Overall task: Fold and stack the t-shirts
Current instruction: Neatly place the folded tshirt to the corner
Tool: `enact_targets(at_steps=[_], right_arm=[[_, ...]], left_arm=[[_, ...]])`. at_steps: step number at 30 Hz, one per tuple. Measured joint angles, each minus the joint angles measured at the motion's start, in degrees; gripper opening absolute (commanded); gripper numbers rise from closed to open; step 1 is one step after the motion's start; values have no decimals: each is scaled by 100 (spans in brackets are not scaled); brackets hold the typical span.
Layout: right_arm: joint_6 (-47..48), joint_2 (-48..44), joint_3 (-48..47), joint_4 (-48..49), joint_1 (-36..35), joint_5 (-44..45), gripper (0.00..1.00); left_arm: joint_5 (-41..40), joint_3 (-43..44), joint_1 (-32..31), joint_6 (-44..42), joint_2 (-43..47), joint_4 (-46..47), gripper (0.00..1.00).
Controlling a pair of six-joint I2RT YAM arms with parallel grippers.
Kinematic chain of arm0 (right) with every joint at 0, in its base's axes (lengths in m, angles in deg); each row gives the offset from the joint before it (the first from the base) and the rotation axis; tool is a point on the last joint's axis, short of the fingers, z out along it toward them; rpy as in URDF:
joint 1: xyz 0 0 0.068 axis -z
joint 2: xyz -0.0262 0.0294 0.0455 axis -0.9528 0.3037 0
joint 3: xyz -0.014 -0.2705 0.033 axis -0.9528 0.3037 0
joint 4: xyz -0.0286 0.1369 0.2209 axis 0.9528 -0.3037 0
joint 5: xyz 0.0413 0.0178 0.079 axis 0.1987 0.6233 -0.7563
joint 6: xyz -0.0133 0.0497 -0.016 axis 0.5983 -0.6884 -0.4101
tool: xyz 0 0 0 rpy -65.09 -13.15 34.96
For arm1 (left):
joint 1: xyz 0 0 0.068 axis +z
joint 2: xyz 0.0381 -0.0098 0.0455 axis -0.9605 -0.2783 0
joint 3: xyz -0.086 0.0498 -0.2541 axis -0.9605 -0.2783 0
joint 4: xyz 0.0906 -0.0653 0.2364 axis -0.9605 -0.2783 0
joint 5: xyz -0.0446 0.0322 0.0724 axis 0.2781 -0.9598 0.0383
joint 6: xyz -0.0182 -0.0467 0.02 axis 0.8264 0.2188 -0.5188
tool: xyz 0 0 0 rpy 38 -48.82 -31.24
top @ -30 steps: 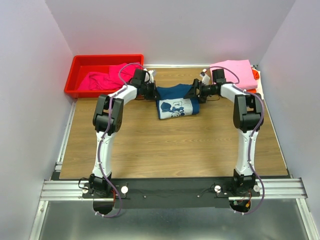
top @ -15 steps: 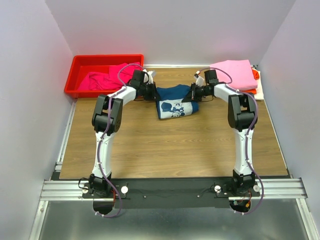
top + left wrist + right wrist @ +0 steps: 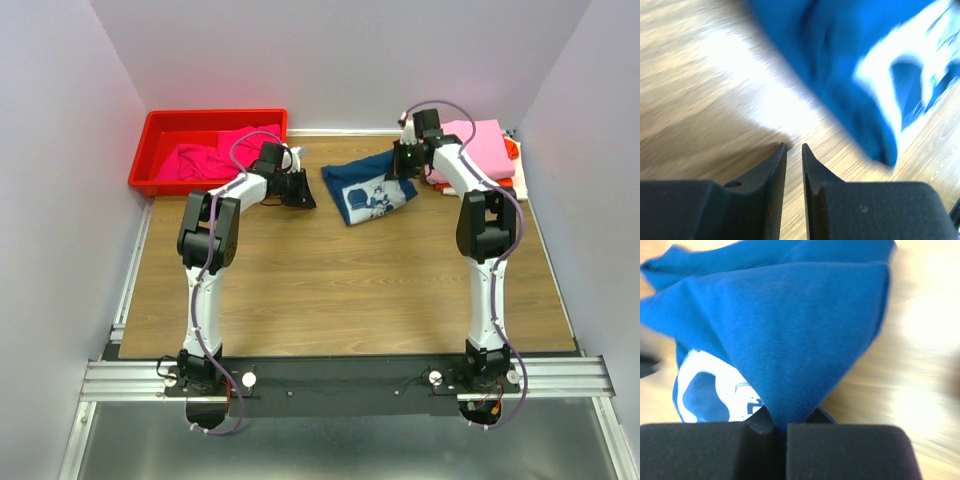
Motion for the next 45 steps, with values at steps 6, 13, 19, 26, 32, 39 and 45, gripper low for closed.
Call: enact_targets(at_steps=[6,13,19,26,32,39,45], right_arm=[[623,0,-999,-533,173,1185,0],[1167,24,-1698,-866,374,2186,0],[1386,35,-2253,-994,568,2378,0],[1436,35,-2712,-1010,894,2367,0],[1440,33,-2721,-1047,1121,2337,0],[1440,20,-2719,-1049,1263,2306,0],[1443,-105,-2586,-1056,1377,2306,0]], left_arm=[[-17,-197,87,-28,133,-24,27],[-22,-413,87,-48,278,-17,27],[-26,-527,87,-81,354,-26,27],[-24,-616,87,-101,402,-4,26],[-26,-619,87,-127,407,-20,26],[-26,-619,87,-136,409,-26,25],[-26,-619,87,-140,409,-33,25]])
